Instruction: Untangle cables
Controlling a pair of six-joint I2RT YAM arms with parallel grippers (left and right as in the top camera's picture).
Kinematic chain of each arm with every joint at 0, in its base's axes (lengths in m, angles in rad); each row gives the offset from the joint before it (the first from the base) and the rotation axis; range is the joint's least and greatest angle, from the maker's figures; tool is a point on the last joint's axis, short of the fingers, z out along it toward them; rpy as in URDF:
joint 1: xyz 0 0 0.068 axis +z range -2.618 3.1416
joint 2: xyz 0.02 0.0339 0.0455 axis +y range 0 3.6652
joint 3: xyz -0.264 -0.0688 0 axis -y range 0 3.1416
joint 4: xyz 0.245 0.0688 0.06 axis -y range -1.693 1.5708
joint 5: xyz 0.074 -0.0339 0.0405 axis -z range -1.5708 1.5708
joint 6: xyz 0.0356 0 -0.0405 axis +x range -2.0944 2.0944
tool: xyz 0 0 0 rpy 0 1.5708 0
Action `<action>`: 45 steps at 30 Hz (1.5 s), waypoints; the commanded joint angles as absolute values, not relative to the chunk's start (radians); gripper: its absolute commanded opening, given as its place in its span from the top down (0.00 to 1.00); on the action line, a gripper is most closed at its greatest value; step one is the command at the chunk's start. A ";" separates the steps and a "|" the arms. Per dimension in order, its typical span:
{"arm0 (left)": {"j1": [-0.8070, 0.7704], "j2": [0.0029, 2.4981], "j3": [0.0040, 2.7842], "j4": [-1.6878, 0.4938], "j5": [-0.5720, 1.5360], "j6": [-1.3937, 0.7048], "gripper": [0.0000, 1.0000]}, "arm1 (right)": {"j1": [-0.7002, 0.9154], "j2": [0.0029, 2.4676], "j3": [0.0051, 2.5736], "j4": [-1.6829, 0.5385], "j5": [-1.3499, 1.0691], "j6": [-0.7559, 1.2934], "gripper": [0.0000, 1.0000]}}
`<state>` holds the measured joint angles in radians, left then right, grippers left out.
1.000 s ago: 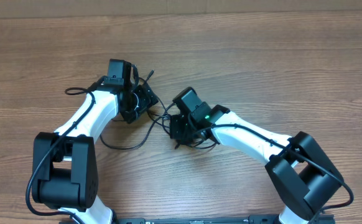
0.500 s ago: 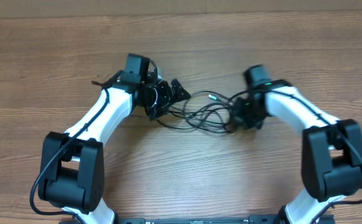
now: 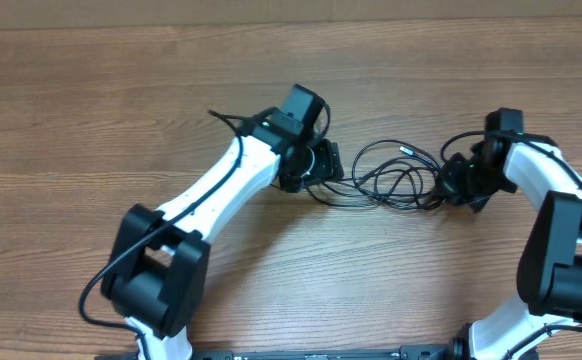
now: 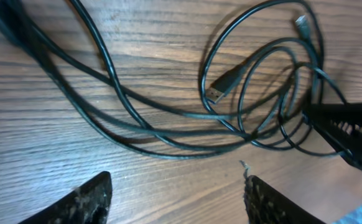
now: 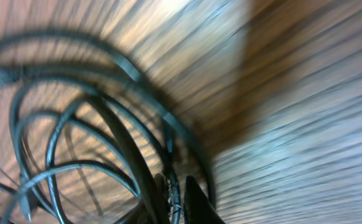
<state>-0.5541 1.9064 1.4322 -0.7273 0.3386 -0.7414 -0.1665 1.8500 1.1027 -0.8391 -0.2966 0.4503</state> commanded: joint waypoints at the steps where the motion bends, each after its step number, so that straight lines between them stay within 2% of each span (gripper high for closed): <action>1: -0.572 1.975 1.443 -0.718 0.307 -0.794 0.31 | -0.110 1.850 1.094 -0.835 -0.316 0.417 0.92; 4: -0.570 2.005 1.443 -0.708 0.286 -0.820 0.31 | -0.063 1.850 1.093 -0.831 -0.320 0.417 0.92; 8: -0.563 2.024 1.443 -0.670 0.250 -0.835 0.59 | 0.009 1.850 1.093 -0.821 -0.319 0.417 0.91; 14: -0.565 2.024 1.443 -0.684 0.127 -0.834 0.62 | 0.065 1.850 1.093 -0.812 -0.320 0.417 0.91; 16: -0.565 2.024 1.443 -0.680 0.126 -0.835 0.73 | 0.080 1.850 1.093 -0.813 -0.321 0.408 0.91; 17: -0.564 2.024 1.443 -0.674 0.128 -0.835 0.96 | 0.087 1.850 1.095 -0.818 -0.365 0.348 0.92; 19: -0.561 2.021 1.443 -0.648 0.174 -0.795 0.96 | 0.082 1.850 1.148 -0.906 -0.504 0.246 0.85; 21: -0.542 1.998 1.465 -0.609 0.307 -0.682 0.96 | 0.080 1.850 1.294 -1.101 -0.513 0.146 0.78; 23: -0.525 1.980 1.499 -0.620 0.342 -0.672 0.96 | 0.080 1.850 1.350 -1.140 -0.516 0.149 0.77; 24: -0.517 1.972 1.515 -0.628 0.359 -0.672 0.96 | 0.083 1.850 1.355 -1.135 -0.519 0.154 0.72; 25: -0.511 1.967 1.524 -0.632 0.375 -0.672 0.96 | 0.085 1.850 1.355 -1.133 -0.519 0.155 0.58; 26: -0.504 1.965 1.535 -0.637 0.408 -0.672 0.96 | 0.086 1.850 1.354 -1.132 -0.519 0.155 0.39; 27: -0.496 1.965 1.541 -0.643 0.433 -0.672 0.96 | 0.091 1.850 1.354 -1.131 -0.519 0.156 0.26; 28: -0.493 1.965 1.541 -0.650 0.439 -0.672 0.96 | 0.096 1.850 1.354 -1.131 -0.519 0.156 0.21; 30: -0.492 1.965 1.541 -0.711 0.406 -0.673 0.92 | 0.104 1.850 1.353 -1.123 -0.519 0.170 0.20; 31: -0.497 1.965 1.540 -0.744 0.375 -0.673 0.82 | 0.104 1.850 1.353 -1.113 -0.519 0.187 0.20; 32: -0.506 1.967 1.538 -0.770 0.342 -0.673 0.66 | 0.104 1.850 1.353 -1.104 -0.525 0.198 0.20; 33: -0.520 1.969 1.537 -0.786 0.325 -0.673 0.54 | 0.104 1.850 1.353 -1.103 -0.561 0.201 0.19; 35: -0.542 1.970 1.527 -0.785 0.325 -0.673 0.44 | 0.105 1.850 1.349 -1.110 -0.717 0.135 0.19; 36: -0.549 1.970 1.526 -0.786 0.330 -0.672 0.43 | 0.103 1.850 1.350 -1.109 -0.832 0.039 0.19; 37: -0.550 1.970 1.526 -0.786 0.334 -0.673 0.43 | 0.091 1.850 1.350 -1.104 -0.868 0.025 0.18; 40: -0.550 1.970 1.526 -0.785 0.395 -0.668 0.42 | 0.008 1.850 1.350 -1.058 -0.865 0.068 0.18; 44: -0.583 1.970 1.526 -0.723 0.498 -0.608 0.40 | -0.179 1.850 1.348 -1.017 -0.865 0.113 0.16; 45: -0.601 1.971 1.526 -0.702 0.498 -0.609 0.38 | -0.215 1.850 1.348 -1.029 -0.849 0.120 0.13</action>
<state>-0.5556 2.0010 1.5219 -0.7334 0.4397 -0.6464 -0.1329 1.8614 1.3479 -1.0176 -0.8383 0.1024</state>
